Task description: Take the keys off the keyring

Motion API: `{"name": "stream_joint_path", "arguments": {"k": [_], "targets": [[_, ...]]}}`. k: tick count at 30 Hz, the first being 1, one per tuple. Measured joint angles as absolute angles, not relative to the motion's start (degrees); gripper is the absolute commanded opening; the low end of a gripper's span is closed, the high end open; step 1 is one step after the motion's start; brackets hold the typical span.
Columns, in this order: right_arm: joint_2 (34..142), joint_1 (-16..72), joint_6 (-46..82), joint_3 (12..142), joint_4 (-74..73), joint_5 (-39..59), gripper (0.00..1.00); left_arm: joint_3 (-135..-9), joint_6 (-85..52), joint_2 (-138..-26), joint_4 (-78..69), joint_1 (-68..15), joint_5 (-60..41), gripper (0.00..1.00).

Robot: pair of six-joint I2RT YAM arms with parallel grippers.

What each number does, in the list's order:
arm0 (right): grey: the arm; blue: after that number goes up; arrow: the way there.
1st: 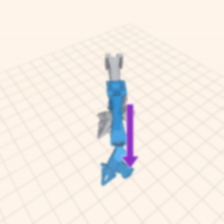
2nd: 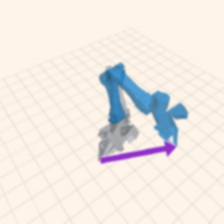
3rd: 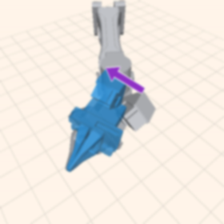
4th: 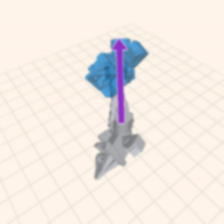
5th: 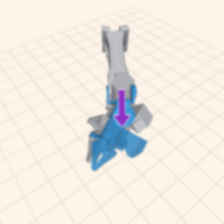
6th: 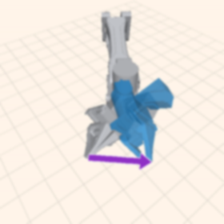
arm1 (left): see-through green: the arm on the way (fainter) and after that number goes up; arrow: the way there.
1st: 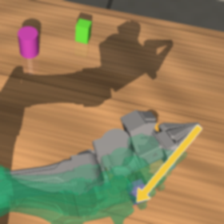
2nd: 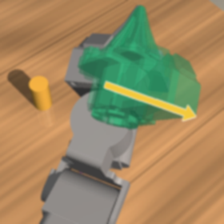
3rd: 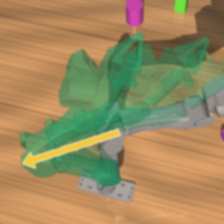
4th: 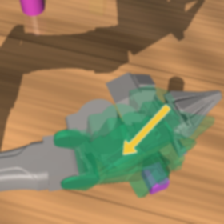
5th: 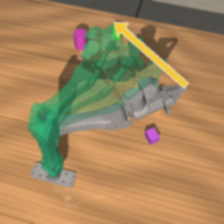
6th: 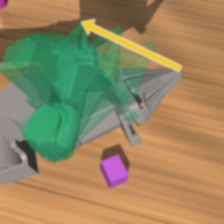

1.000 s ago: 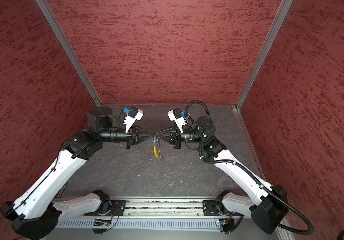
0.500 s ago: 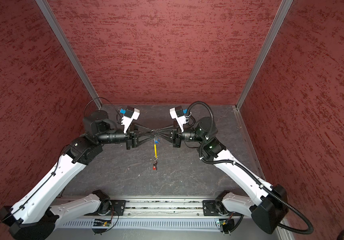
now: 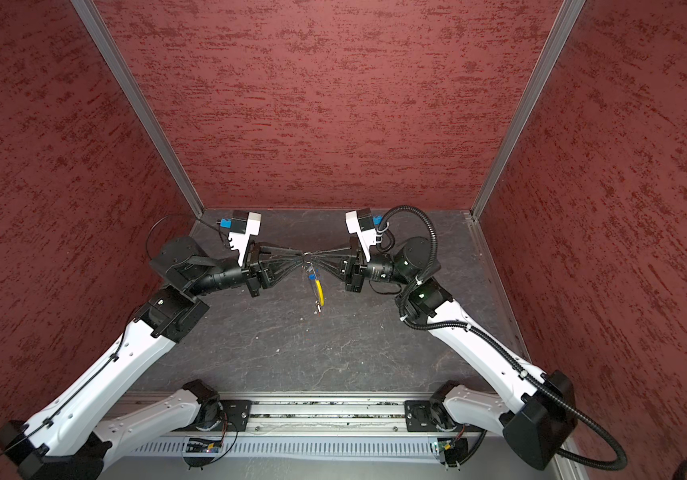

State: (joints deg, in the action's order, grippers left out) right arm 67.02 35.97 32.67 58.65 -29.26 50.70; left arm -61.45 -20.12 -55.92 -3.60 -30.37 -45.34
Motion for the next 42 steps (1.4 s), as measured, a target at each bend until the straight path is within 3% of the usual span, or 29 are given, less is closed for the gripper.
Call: {"name": "stream_joint_path", "arguments": {"k": [12,19,42], "targets": [[66.9,36.0,33.2,58.6,-30.1,49.5,0.00,-61.3,-24.3,-57.9,-7.6,-29.8,-48.6,0.26],[66.8,36.0,34.1,58.5,-31.3,49.2,0.00,-61.3,-24.8,-58.5,-7.1,-30.1,-49.7,0.20],[67.6,36.7,33.9,58.5,-31.4,48.5,0.00,-61.3,-25.3,-58.5,-7.6,-30.2,-51.0,0.14]]}}
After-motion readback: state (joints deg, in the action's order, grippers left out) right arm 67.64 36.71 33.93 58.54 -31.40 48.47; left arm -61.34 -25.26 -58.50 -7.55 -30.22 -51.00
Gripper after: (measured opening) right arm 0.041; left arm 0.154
